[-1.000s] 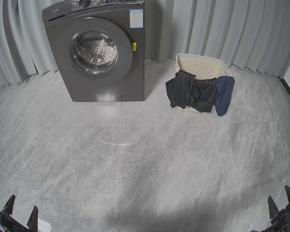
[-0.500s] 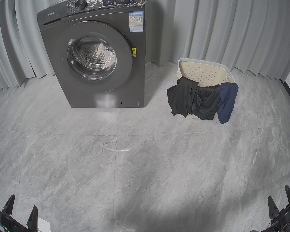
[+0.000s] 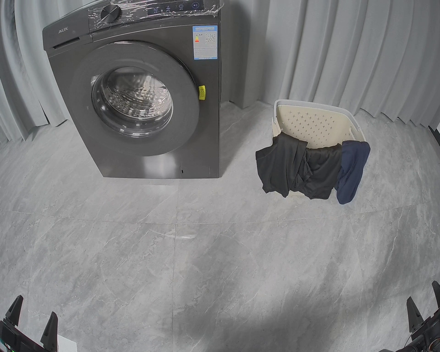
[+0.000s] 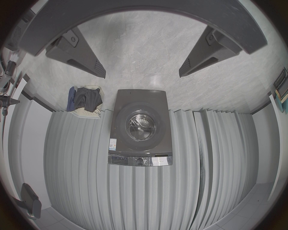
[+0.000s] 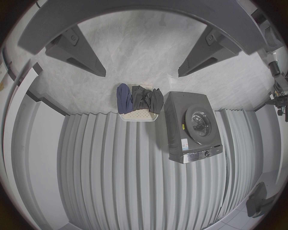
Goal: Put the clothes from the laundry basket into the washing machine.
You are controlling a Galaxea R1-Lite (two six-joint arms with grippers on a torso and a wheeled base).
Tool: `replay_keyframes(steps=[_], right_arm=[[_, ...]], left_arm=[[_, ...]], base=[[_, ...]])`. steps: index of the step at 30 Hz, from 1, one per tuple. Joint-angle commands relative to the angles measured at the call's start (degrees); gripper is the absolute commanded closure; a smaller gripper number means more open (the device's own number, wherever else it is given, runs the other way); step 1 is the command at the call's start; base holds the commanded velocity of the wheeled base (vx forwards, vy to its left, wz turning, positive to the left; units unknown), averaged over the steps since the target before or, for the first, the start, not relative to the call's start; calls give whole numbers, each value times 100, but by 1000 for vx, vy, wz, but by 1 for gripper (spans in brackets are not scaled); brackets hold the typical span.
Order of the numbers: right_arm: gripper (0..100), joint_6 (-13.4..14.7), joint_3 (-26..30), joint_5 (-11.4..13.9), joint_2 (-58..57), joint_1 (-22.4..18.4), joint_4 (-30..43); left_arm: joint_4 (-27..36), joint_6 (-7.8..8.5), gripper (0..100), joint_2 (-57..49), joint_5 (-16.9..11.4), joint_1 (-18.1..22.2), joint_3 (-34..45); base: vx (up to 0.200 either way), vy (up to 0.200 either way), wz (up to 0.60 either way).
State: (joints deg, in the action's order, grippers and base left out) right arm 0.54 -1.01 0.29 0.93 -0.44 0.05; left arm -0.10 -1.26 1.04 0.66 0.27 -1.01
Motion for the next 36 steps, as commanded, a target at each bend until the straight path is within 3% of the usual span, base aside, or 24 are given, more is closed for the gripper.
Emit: replay_keyframes(steps=[1, 5, 20, 36], right_arm=[[0, -1, 101, 6, -22, 0, -5], [0, -1, 101, 6, -22, 0, 4], [0, -1, 101, 6, -22, 0, -5], [0, -1, 101, 6, -22, 0, -5]], left_arm=[[1, -6, 0, -77, 4, 0, 101], [1, 3, 0, -77, -4, 0, 101], [1, 3, 0, -77, 4, 0, 101], [1, -6, 0, -77, 4, 0, 101]], base=[[0, 0, 0], [0, 0, 0], [0, -200, 0], [13, 0, -112]])
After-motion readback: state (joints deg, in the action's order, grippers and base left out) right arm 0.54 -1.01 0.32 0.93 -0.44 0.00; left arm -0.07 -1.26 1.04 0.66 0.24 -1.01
